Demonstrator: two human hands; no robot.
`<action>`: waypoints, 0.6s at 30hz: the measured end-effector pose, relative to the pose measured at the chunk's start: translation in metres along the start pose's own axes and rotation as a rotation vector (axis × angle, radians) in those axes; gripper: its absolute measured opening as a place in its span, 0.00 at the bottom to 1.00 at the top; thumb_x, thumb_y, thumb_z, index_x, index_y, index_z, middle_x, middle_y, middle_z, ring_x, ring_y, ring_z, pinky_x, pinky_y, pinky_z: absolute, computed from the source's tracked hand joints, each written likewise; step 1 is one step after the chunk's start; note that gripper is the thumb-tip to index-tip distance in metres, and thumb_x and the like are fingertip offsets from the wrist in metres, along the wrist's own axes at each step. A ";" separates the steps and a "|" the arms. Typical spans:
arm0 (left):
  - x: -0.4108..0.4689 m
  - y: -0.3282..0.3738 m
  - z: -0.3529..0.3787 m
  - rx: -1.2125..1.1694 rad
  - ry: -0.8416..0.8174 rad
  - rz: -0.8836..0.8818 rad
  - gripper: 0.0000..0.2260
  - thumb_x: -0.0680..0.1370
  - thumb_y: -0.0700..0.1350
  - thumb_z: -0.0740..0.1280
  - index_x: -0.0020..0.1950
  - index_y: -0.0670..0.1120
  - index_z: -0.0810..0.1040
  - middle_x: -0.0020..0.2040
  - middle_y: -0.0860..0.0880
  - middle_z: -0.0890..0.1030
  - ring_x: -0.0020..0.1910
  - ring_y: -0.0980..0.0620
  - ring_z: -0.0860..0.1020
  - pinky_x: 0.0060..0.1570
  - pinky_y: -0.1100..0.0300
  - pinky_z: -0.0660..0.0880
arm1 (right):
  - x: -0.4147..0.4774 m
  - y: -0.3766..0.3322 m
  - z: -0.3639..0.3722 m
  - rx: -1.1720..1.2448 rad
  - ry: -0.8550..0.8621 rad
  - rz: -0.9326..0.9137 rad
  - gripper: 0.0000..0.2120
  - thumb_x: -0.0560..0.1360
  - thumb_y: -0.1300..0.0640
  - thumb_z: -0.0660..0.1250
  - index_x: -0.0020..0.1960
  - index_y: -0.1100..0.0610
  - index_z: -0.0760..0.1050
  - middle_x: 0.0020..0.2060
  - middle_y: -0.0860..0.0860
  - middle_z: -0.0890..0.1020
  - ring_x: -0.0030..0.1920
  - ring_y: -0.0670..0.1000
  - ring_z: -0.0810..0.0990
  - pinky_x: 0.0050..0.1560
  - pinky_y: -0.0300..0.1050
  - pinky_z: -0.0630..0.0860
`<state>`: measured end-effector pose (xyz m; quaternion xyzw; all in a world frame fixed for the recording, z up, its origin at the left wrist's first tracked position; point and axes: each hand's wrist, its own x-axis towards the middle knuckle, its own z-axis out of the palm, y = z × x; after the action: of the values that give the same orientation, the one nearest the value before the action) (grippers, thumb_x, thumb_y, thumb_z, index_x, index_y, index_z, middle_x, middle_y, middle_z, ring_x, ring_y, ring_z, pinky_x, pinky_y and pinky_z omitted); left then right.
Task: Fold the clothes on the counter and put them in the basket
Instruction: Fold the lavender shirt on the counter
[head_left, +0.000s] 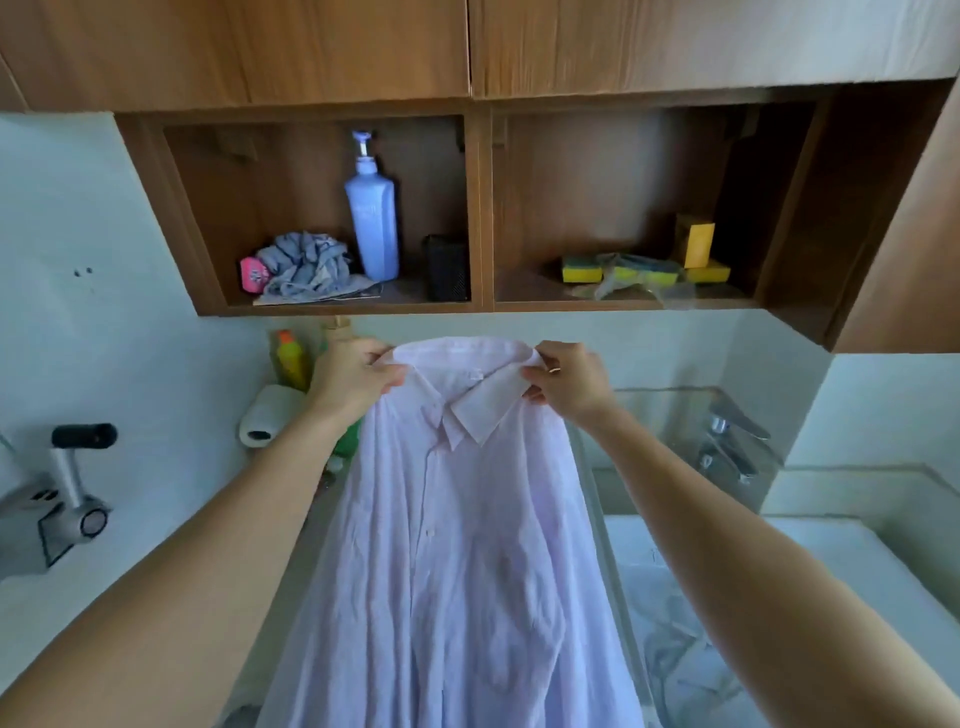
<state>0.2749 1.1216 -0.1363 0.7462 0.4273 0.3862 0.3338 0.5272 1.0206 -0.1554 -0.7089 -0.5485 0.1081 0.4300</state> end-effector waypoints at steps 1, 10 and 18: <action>0.009 -0.007 0.012 0.000 0.006 -0.015 0.11 0.72 0.35 0.73 0.35 0.51 0.82 0.30 0.54 0.80 0.34 0.54 0.79 0.44 0.47 0.80 | 0.013 0.018 0.006 0.015 -0.022 0.018 0.07 0.74 0.60 0.65 0.40 0.62 0.74 0.33 0.54 0.84 0.39 0.59 0.84 0.44 0.56 0.81; 0.052 -0.083 0.076 0.015 -0.054 -0.382 0.03 0.81 0.38 0.65 0.48 0.43 0.73 0.45 0.48 0.78 0.33 0.50 0.84 0.24 0.63 0.73 | 0.063 0.104 0.086 0.305 -0.221 0.247 0.09 0.81 0.66 0.56 0.44 0.59 0.69 0.38 0.65 0.80 0.31 0.62 0.84 0.30 0.54 0.82; 0.067 -0.176 0.111 -0.014 -0.122 -0.590 0.08 0.78 0.34 0.68 0.40 0.41 0.75 0.38 0.43 0.78 0.33 0.52 0.83 0.41 0.56 0.80 | 0.079 0.171 0.153 0.126 -0.313 0.373 0.04 0.79 0.62 0.59 0.46 0.59 0.71 0.39 0.60 0.81 0.40 0.62 0.82 0.43 0.58 0.81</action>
<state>0.3262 1.2358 -0.3159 0.6094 0.6021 0.2300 0.4617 0.5782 1.1597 -0.3472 -0.7444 -0.4603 0.3277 0.3558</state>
